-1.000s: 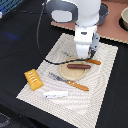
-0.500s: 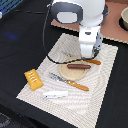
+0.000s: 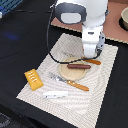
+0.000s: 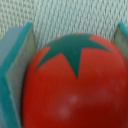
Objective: Interact with the objects in diverse but meaningful ways.
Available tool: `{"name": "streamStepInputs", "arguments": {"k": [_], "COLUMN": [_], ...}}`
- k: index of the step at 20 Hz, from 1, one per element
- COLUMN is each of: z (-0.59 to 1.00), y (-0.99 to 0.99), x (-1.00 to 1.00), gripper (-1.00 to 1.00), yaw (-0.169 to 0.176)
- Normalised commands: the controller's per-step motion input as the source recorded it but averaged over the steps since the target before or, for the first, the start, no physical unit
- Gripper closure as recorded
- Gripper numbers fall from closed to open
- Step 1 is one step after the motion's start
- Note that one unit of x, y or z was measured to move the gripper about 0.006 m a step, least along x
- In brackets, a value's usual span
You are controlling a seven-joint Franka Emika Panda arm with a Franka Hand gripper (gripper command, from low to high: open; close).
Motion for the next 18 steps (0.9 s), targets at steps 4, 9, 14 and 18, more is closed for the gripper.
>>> {"name": "streamStepInputs", "arguments": {"k": [4, 9, 14, 18], "z": [0.72, 0.40, 0.25, 0.06], "y": [-0.14, -0.34, -0.45, -0.48], "x": [-0.44, -0.70, -0.75, -0.77], "gripper": [1.00, 1.00, 1.00, 1.00], "yaw": [0.065, 0.035, 0.001, 0.000]}}
